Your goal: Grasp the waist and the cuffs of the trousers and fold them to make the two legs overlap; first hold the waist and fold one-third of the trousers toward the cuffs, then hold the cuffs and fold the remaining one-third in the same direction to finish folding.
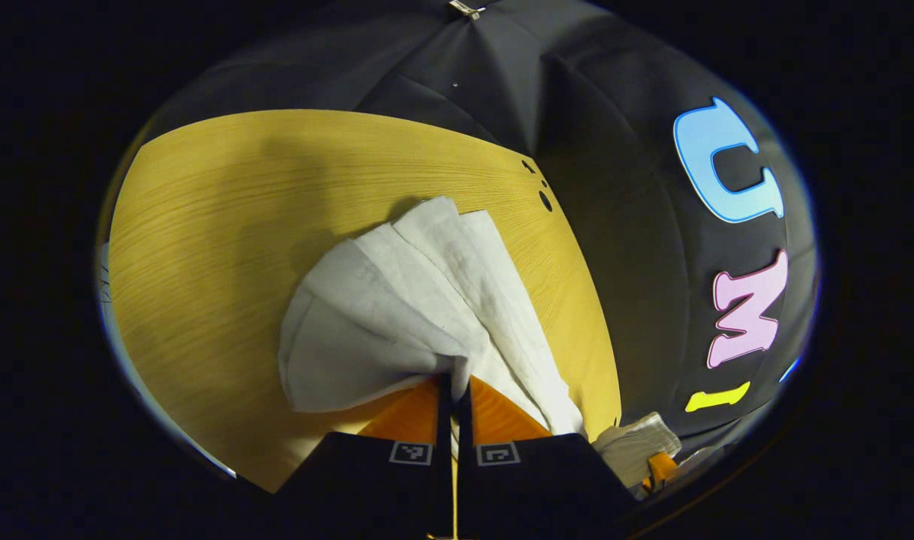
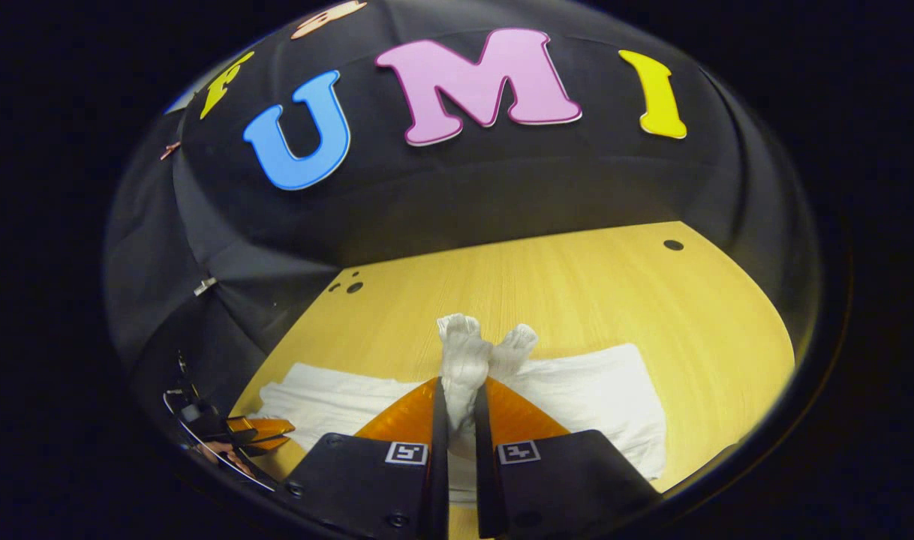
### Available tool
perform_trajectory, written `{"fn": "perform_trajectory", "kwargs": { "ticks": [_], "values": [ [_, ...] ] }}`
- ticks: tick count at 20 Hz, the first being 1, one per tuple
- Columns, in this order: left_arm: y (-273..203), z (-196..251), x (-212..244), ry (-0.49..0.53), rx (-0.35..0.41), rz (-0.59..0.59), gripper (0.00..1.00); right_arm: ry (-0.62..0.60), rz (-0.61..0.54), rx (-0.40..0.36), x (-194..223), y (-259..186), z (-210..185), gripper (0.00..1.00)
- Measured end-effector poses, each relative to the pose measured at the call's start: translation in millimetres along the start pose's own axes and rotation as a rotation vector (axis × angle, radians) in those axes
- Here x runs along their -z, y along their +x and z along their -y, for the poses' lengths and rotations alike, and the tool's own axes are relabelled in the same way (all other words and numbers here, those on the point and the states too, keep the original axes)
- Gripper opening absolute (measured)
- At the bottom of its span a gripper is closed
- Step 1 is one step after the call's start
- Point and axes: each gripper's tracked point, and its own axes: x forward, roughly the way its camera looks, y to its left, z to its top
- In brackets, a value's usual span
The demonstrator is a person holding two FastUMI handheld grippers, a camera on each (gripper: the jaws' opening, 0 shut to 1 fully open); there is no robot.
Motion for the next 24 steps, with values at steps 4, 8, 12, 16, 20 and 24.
{"fn": "perform_trajectory", "kwargs": {
  "ticks": [4, 8, 12, 16, 20, 24],
  "values": [
    [0, -1, -1, -0.015, 0.007, 0.000, 0.07, -0.006, -0.124, -0.066, 49, 10, -34, 0.31],
    [0, -1, -2, -0.049, 0.020, 0.001, 0.07, 0.076, -0.239, -0.169, 81, 4, -66, 0.47],
    [-1, -1, -3, -0.096, 0.031, 0.009, 0.07, 0.219, -0.257, -0.290, 75, -20, -88, 0.72],
    [-3, 3, -5, -0.084, 0.053, 0.006, 0.07, 0.260, -0.196, -0.237, 50, -43, -47, 0.72],
    [-13, 23, -17, -0.095, 0.132, 0.034, 0.04, 0.311, -0.126, -0.121, 35, -69, 30, 0.72],
    [-31, 73, -23, 0.001, 0.215, 0.080, 0.07, 0.363, -0.078, 0.027, 33, -96, 115, 0.72]
  ]
}}
